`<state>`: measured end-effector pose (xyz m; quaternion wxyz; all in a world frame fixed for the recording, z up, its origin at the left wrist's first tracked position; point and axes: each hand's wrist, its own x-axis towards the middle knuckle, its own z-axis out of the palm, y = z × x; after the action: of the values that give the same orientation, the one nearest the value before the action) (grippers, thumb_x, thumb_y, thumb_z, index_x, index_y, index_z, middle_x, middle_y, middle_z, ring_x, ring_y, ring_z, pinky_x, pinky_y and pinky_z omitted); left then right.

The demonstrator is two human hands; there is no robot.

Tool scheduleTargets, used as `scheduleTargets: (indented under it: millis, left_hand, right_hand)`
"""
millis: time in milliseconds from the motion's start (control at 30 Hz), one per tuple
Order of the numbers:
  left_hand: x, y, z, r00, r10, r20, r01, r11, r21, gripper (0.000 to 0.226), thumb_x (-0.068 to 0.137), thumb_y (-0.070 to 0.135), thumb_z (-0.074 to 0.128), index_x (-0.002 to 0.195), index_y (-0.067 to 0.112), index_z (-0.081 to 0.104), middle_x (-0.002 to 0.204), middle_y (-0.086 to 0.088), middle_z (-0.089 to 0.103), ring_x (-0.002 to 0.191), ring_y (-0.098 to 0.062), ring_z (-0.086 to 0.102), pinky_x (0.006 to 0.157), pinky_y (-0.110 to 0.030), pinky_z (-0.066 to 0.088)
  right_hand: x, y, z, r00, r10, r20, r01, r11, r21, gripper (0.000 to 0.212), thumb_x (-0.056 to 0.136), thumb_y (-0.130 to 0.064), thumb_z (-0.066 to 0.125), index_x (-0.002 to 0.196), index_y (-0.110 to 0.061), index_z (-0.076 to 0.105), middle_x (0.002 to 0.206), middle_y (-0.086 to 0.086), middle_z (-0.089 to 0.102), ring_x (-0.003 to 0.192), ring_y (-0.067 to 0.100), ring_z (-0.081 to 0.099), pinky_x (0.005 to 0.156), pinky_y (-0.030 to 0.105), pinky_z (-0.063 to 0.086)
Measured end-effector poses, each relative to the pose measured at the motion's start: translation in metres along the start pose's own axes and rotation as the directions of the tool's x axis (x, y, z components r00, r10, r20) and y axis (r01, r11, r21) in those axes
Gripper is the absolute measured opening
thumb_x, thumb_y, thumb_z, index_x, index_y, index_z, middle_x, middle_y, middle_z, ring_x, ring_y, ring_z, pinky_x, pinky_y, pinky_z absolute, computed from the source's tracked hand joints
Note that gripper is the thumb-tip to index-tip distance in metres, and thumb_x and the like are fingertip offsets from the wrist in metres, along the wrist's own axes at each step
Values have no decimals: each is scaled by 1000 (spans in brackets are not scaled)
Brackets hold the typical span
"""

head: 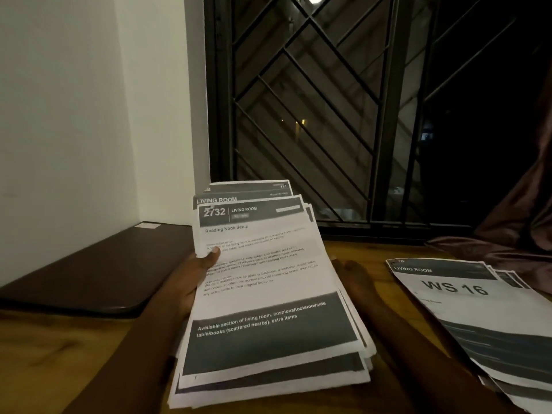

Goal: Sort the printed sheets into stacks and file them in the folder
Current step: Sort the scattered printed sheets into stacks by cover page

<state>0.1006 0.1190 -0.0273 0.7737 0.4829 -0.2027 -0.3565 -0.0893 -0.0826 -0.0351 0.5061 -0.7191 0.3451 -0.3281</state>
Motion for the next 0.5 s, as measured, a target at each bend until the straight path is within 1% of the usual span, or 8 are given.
scheduleTargets:
  millis: [67,100,167,233,300,333,400,500]
  left_hand:
    - [0,-1,3,1000,9,16,-10,1000,12,34,99,17,48,132,11,52,127,-23,61,117,-44,57,96,-59,45]
    - [1,-2,6,1000,8,12,-9,999,33,34,99,19,48,132,11,52,126,-23,61,115,-43,58,93,-58,47]
    - [0,-3,9,1000,27,6,-27,997,70,39,98,23,49,135,11,50,127,-23,61,115,-42,58,93,-59,48]
    - [-1,-4,10,999,27,23,-29,995,91,49,94,30,57,139,12,48,131,-23,58,119,-43,56,102,-63,39]
    - [-1,-6,5,998,16,59,-22,995,101,62,85,35,69,139,14,48,134,-23,56,122,-44,54,105,-64,35]
    - [-3,-6,5,994,-1,105,-8,996,89,63,83,34,71,138,14,49,135,-23,55,123,-44,53,106,-64,34]
    - [-4,-4,6,986,-47,161,39,998,49,62,81,27,73,137,14,50,136,-23,54,125,-44,51,107,-63,33]
    - [0,-5,1,981,-10,192,-3,998,70,84,60,22,89,135,11,52,132,-23,57,122,-44,54,104,-66,35]
  right_hand:
    - [-6,0,-16,989,49,142,-87,957,277,45,98,-48,37,86,-9,56,67,4,56,66,21,55,57,27,45]
    - [-8,-1,-23,975,56,216,-124,941,314,50,95,-54,39,89,-9,59,69,5,58,67,22,56,58,28,46]
    - [-13,-2,-28,952,34,305,-110,965,236,50,89,-55,51,95,-7,63,79,9,67,75,26,62,64,32,50]
    - [-16,-5,-25,958,8,286,-68,978,198,39,81,-40,70,95,-5,61,92,14,73,84,30,70,73,37,56]
    - [-16,-9,-22,978,18,207,-54,985,167,31,74,-23,79,88,-6,58,90,14,73,80,27,72,66,34,59]
    - [-13,-8,-21,985,22,169,-45,990,131,28,74,-19,80,86,-6,58,88,13,73,77,25,72,64,32,59]
    - [-7,-5,-22,993,42,110,-45,998,32,22,78,-17,77,86,-4,61,86,11,73,76,24,71,68,35,58]
    - [2,-2,-34,997,60,54,-51,989,-142,23,88,-20,66,91,3,66,90,12,72,83,26,68,78,37,55]
